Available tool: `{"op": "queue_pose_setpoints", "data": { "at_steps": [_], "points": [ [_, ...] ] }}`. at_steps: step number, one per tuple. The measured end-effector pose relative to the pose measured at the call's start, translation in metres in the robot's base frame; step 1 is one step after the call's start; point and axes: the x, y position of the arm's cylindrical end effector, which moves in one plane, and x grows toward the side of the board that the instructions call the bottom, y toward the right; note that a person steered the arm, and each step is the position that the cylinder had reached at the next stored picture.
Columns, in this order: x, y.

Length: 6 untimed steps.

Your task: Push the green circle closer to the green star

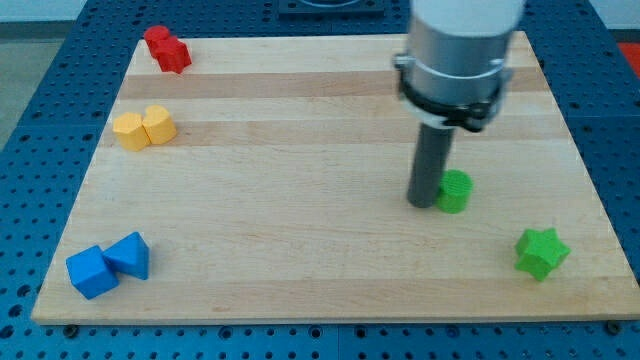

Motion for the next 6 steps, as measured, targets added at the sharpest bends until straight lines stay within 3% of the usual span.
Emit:
{"op": "queue_pose_setpoints", "data": {
  "at_steps": [1,2,5,6],
  "points": [
    [-0.040,-0.042],
    [-0.043,-0.014],
    [0.036,0.053],
    [0.037,0.053]
  ]
}}
